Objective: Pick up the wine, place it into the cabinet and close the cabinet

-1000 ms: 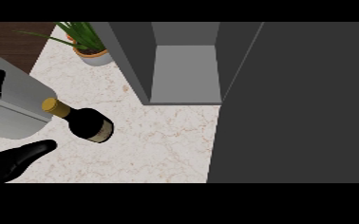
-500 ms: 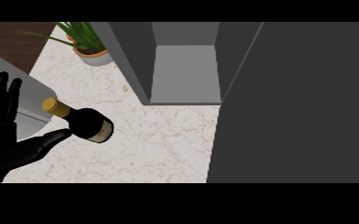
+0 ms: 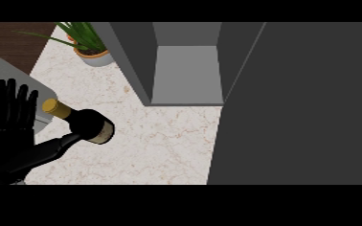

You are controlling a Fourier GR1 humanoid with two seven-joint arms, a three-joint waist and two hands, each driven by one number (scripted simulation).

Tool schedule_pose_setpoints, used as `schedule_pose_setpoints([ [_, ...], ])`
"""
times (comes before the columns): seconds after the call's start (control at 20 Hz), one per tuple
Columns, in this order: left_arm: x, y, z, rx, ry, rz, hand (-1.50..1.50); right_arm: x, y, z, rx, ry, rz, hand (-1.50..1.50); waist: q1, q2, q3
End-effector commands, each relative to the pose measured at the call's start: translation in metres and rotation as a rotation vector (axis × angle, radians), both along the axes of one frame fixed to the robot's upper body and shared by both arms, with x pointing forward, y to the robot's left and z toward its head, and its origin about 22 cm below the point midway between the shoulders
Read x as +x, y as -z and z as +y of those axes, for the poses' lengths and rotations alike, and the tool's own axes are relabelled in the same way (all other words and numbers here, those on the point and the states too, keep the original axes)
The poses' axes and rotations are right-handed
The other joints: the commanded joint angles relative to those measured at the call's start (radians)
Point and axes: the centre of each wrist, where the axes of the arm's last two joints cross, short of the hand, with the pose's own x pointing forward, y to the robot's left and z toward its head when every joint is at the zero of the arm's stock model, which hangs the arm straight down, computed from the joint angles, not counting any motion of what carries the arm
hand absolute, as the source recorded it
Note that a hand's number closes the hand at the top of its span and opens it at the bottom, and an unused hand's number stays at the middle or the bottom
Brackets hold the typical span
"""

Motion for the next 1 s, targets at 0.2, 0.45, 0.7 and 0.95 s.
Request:
schedule_pose_setpoints([
  [0.2,0.007,0.059,0.014,0.011,-0.03,0.048,-1.5,-0.028,-0.001,0.002,0.029,-0.051,-0.006,-1.5,-0.002,0.001,0.0],
  [0.45,-0.008,0.093,0.019,-0.02,-0.007,0.035,-1.5,-0.021,-0.002,0.001,0.024,-0.057,-0.01,-1.5,0.001,0.001,0.0],
  [0.7,-0.005,0.113,0.032,-0.03,-0.003,0.083,-1.5,-0.02,-0.011,-0.002,0.024,-0.055,-0.016,-1.5,-0.001,0.001,0.0],
  [0.95,0.0,0.132,0.018,-0.056,0.001,0.097,-1.5,-0.038,-0.001,-0.008,0.009,-0.066,-0.008,-1.5,-0.006,0.0,0.0],
])
